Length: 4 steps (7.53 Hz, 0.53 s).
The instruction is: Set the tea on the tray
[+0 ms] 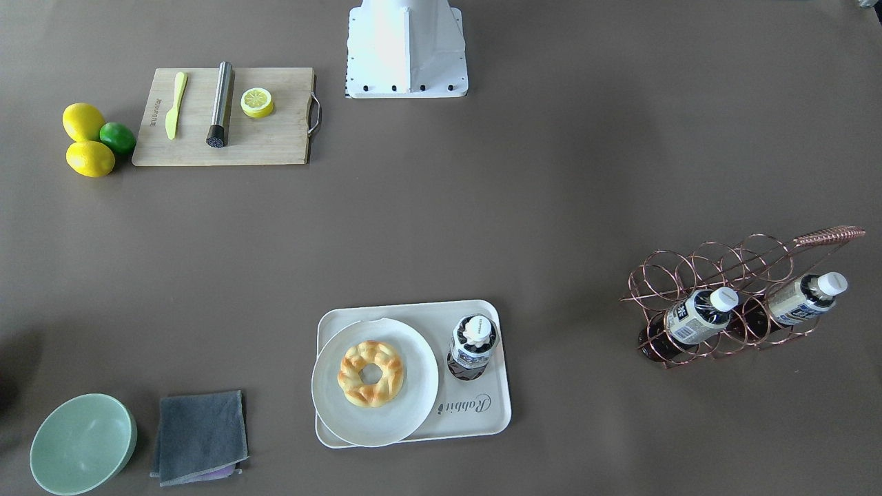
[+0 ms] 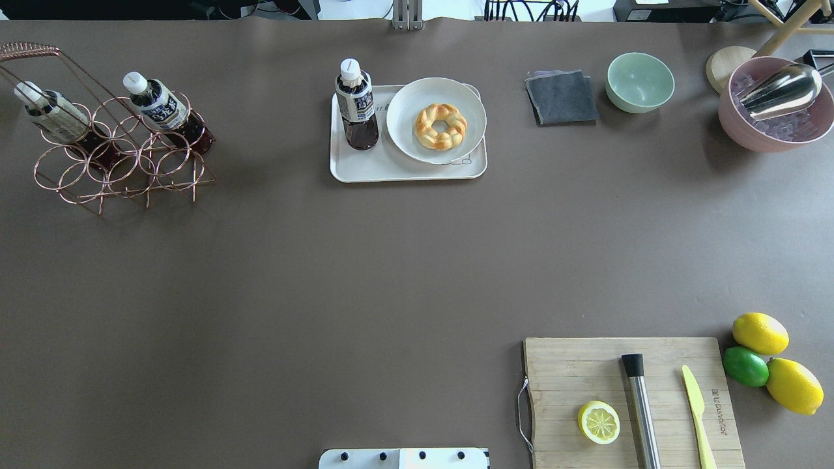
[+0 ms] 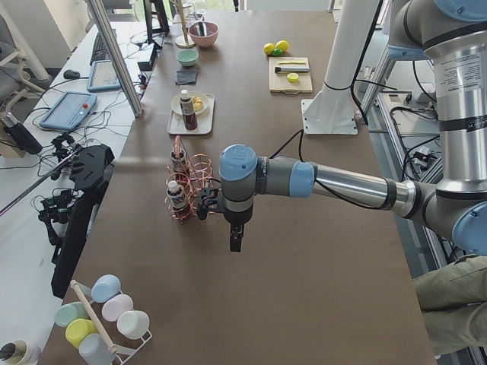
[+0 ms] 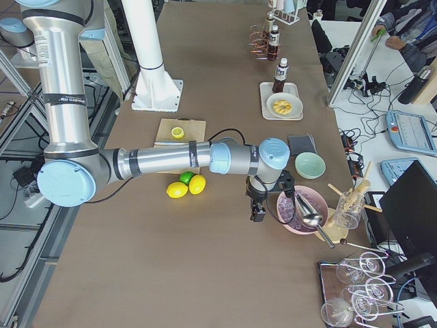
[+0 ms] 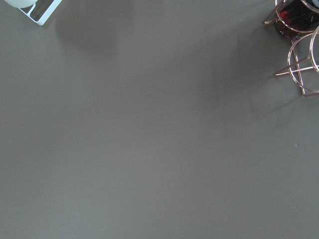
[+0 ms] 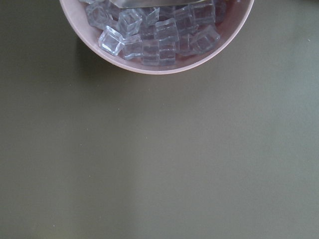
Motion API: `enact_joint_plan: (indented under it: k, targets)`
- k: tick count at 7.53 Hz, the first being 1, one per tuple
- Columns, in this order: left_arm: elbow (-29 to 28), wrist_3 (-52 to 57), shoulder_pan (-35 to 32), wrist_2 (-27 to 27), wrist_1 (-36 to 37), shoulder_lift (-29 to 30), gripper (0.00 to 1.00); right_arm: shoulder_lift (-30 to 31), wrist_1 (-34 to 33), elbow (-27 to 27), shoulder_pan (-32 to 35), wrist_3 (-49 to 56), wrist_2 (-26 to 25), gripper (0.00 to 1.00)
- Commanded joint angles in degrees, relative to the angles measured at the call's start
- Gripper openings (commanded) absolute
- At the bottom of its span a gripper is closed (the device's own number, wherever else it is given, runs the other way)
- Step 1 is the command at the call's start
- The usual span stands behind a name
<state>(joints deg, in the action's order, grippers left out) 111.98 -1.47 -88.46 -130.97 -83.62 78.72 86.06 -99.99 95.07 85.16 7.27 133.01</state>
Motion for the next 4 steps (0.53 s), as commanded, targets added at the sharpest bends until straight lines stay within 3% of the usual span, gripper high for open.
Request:
enact_joint_plan:
  k: [1, 4]
  targets:
    - [-0.4, -0.1, 0.0, 0.0, -0.2, 0.2, 0.97, 0.2, 2.0, 0.1, 0.0, -0.1, 0.1, 0.99]
    - [-0.9, -0.2, 0.0, 0.4, -0.2, 0.3, 0.97, 0.3, 2.1, 0.1, 0.0, -0.2, 0.1, 0.99]
